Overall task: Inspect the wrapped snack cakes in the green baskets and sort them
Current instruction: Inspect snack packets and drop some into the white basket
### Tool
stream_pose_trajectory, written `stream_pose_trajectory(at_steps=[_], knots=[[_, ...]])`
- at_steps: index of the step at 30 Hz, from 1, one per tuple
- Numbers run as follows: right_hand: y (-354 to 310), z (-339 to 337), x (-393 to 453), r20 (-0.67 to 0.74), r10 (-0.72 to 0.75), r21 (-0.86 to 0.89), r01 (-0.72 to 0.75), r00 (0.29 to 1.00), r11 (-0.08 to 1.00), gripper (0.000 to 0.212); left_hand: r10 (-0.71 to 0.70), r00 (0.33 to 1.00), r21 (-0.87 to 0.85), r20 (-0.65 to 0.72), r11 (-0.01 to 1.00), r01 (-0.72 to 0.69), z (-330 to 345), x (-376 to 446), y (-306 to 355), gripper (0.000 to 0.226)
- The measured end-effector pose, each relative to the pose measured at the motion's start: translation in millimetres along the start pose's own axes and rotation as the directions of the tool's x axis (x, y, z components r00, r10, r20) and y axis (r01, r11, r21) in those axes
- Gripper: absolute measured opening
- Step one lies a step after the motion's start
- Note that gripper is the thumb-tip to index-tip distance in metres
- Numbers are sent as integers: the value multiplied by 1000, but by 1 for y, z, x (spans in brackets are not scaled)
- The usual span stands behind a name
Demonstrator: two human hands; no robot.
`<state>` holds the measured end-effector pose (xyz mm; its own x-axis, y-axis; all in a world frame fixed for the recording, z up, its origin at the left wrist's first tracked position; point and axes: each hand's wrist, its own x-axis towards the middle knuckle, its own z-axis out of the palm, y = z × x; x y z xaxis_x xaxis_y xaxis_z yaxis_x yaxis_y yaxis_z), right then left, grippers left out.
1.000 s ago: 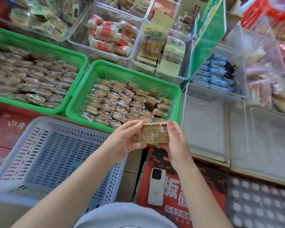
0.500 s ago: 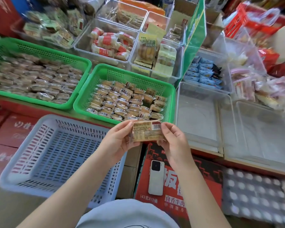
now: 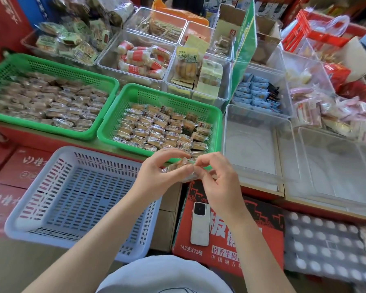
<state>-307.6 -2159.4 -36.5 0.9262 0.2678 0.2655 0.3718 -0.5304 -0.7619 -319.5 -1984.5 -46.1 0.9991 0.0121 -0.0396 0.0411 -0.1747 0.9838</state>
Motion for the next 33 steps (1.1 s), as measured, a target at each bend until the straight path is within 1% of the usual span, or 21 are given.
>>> stream_pose_trajectory(at_steps=[2,5,6,8,10,12,14,16,17,19,20,21,22,23,25,26,27,28,30,31,33], knots=[[-1,1,0,-20,-33,-23,33,999,999,3,12,997,5,-71,1000,-12,2,0,1,21],[-1,4,0,-56,-33,-25,32,998,999,4,-108,989,-165,-99,982,91,2,-3,2,9],[0,5,0,-77,-25,-16,24,997,1000,3,-143,982,-205,-119,972,117,1,-3,1,10],[2,4,1,-126,0,11,2,992,1000,4,-187,971,-225,-148,963,151,-2,-2,-1,12],[4,3,4,-139,13,13,-12,990,1000,4,-192,972,-203,-136,966,163,-4,-1,-3,12],[5,5,9,-117,16,-1,-16,993,1000,5,-177,979,-192,-99,969,156,-7,0,-6,13],[6,9,14,-82,43,27,-41,996,999,5,-131,991,-153,-12,980,128,-12,3,-12,28],[6,15,19,-36,118,121,-113,992,986,5,-113,992,-40,61,992,115,-18,6,-22,46],[8,21,21,-4,181,178,-177,983,968,5,-138,988,-15,67,990,139,-22,7,-29,48],[21,43,27,87,323,245,-335,942,910,5,-240,971,-39,20,970,240,-31,7,-52,42],[32,59,28,147,395,245,-421,907,874,6,-312,950,-66,-18,948,310,-36,7,-69,38],[45,76,29,214,463,218,-504,860,836,6,-401,914,-98,-60,914,395,-40,6,-89,35],[60,95,28,275,520,145,-570,809,809,10,-496,862,-133,-104,866,482,-45,4,-110,33],[75,113,25,331,564,34,-607,756,794,19,-588,796,-171,-144,807,566,-48,3,-134,34],[101,146,16,427,628,-193,-613,650,766,34,-746,639,-244,-186,665,706,-51,3,-181,39],[110,160,11,461,649,-263,-605,606,751,38,-796,573,-279,-194,605,746,-49,4,-202,41],[118,172,6,489,663,-311,-597,567,739,40,-826,527,-312,-199,563,765,-46,8,-219,42],[126,183,1,509,676,-343,-595,533,727,42,-847,496,-351,-193,531,771,-41,12,-232,43],[138,200,-6,527,701,-367,-615,481,698,45,-873,458,-437,-167,482,760,-30,24,-251,42],[144,206,-9,532,706,-367,-624,466,689,46,-882,444,-463,-158,463,755,-24,31,-261,42],[155,215,-13,535,699,-376,-607,475,700,44,-890,416,-454,-189,455,766,-11,42,-282,40]])
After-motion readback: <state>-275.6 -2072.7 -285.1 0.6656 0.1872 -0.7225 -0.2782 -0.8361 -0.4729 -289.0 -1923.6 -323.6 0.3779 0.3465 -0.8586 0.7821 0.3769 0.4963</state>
